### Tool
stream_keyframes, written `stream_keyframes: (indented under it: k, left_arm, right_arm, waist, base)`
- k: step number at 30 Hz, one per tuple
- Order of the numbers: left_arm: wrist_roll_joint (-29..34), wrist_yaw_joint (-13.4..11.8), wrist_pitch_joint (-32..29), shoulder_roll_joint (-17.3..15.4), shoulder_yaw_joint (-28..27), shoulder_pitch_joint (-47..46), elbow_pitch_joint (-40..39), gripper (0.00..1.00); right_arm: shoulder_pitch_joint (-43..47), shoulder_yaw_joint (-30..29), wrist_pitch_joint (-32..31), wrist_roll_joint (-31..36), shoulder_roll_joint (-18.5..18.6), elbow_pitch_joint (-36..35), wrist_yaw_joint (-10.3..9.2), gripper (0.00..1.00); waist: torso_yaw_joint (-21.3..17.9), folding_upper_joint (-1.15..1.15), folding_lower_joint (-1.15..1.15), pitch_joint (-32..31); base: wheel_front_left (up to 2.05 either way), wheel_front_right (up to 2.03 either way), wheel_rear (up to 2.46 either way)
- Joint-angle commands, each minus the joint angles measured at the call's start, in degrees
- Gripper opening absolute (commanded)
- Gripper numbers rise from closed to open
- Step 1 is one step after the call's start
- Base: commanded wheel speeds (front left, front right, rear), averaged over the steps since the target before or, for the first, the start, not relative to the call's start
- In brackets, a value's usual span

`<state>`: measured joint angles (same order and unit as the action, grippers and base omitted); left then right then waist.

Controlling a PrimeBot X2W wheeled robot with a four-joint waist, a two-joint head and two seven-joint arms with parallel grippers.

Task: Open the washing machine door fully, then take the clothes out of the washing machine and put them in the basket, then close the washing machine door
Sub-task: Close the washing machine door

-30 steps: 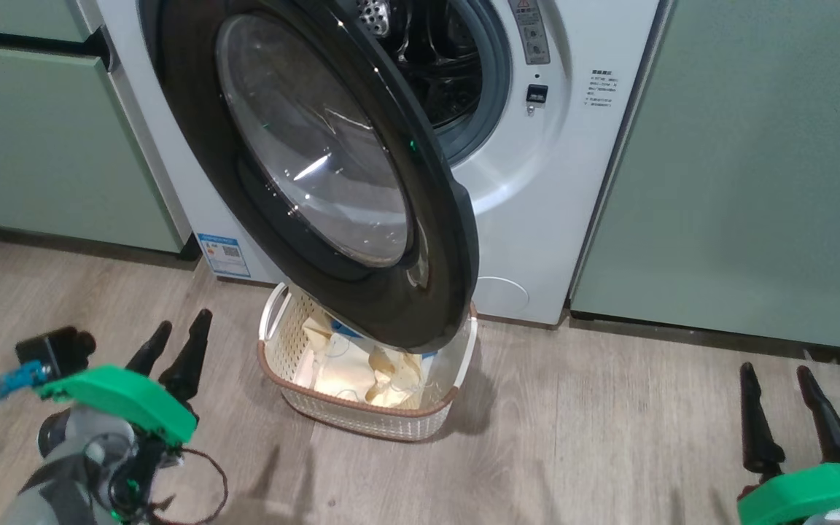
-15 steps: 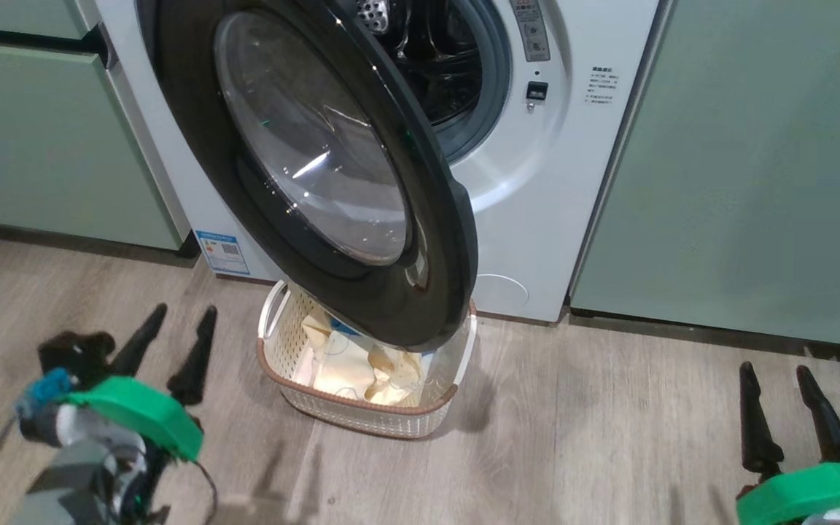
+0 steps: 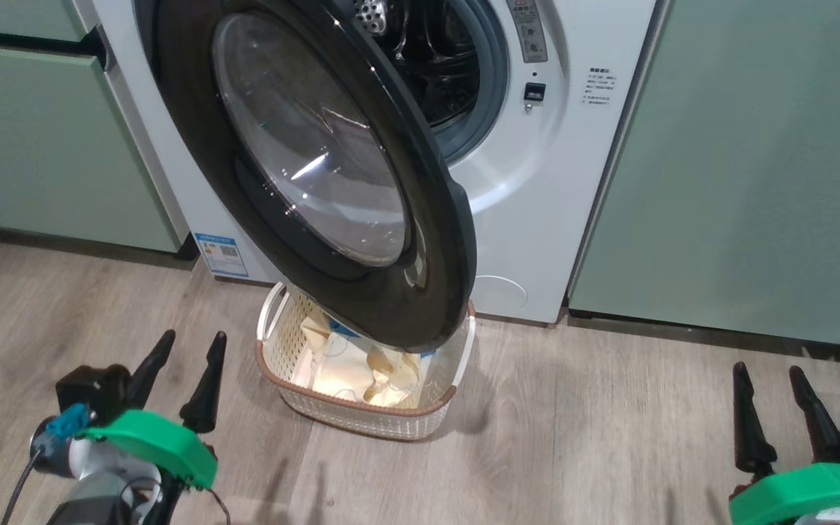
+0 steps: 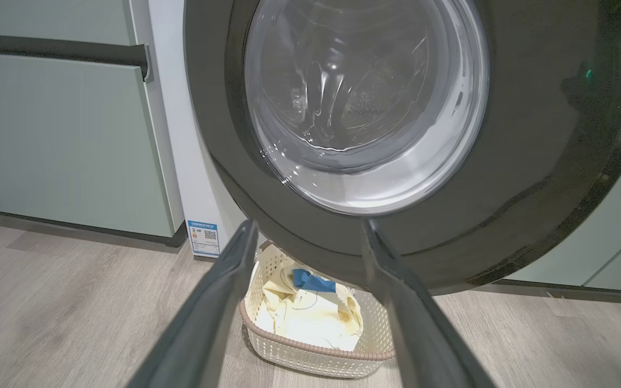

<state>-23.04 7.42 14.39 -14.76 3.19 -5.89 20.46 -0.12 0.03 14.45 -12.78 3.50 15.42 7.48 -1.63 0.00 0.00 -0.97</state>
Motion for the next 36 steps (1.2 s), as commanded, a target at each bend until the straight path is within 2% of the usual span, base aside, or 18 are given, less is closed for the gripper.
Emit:
stream_keyframes:
  k: [1, 4, 5, 6, 7, 8, 15, 21, 29, 36]
  left_arm:
    - [0.8, 0.1, 0.6, -1.1, -2.8, -1.7, -2.1, 1.00]
    - [1.3, 0.1, 0.6, -1.0, -3.0, -1.6, -2.3, 1.00]
    - [1.4, 0.1, 0.6, -1.0, -3.0, -1.6, -2.3, 1.00]
    - [1.5, 0.1, 0.6, -1.1, -3.0, -1.6, -2.4, 1.00]
    - [1.7, 0.1, 0.6, -1.0, -3.0, -1.5, -2.4, 1.00]
    - [1.8, 0.1, 0.6, -1.1, -3.0, -1.5, -2.4, 1.00]
    - [3.2, 0.1, 0.6, -0.6, -3.2, -0.8, -2.7, 1.00]
    - [4.0, 0.1, 0.6, 0.3, -3.2, -0.3, -2.8, 1.00]
    - [5.8, 0.1, 0.6, 1.2, -2.1, -0.9, -2.4, 1.00]
    - [6.5, 0.1, 0.6, 2.2, -1.6, -1.2, -2.5, 1.00]
  right_arm:
    - [-0.8, 1.3, 0.5, -0.1, 0.4, -1.9, 0.01, 1.00]
    - [-0.8, 1.3, 0.5, -0.1, 0.4, -1.9, 0.01, 1.00]
    - [-0.8, 1.3, 0.5, -0.2, 0.4, -1.8, 0.01, 0.91]
    - [-1.0, 1.3, 0.5, -0.7, 0.4, -2.0, 0.01, 0.49]
    - [-1.2, 1.2, 0.5, -1.3, 0.3, -2.4, 0.01, 0.28]
    - [-1.5, 0.9, 0.5, -2.1, 0.2, -2.8, 0.01, 0.00]
    - [-5.2, -0.2, 0.5, -6.7, -0.2, -7.4, 0.01, 0.00]
    - [-10.6, 3.8, 0.5, -8.1, -0.3, -14.5, 0.01, 0.00]
    - [-19.4, 15.9, 0.5, -7.5, 0.7, -22.2, 0.01, 0.00]
    - [-23.5, 26.9, 0.5, -5.7, 1.2, -22.1, 0.01, 0.00]
  waist:
    - [0.0, 0.00, 0.00, 0.0]
    - [0.0, 0.00, 0.00, -0.1]
    - [0.0, 0.00, 0.00, -0.1]
    - [0.0, 0.00, 0.00, -0.2]
    - [0.0, 0.00, 0.00, -0.2]
    - [0.0, 0.00, 0.00, -0.2]
    - [0.5, 0.00, 0.00, -0.2]
    - [2.3, 0.00, 0.00, -0.2]
    - [7.4, 0.00, 0.00, 0.0]
    - [11.2, 0.00, 0.00, 0.6]
  base:
    - [0.00, 0.00, 0.00]
    - [0.00, 0.00, 0.00]
    - [0.00, 0.00, 0.00]
    - [0.00, 0.00, 0.00]
    - [0.00, 0.00, 0.00]
    - [0.00, 0.00, 0.00]
    - [0.00, 0.00, 0.00]
    - [0.00, 0.00, 0.00]
    - [0.00, 0.00, 0.00]
    - [0.00, 0.00, 0.00]
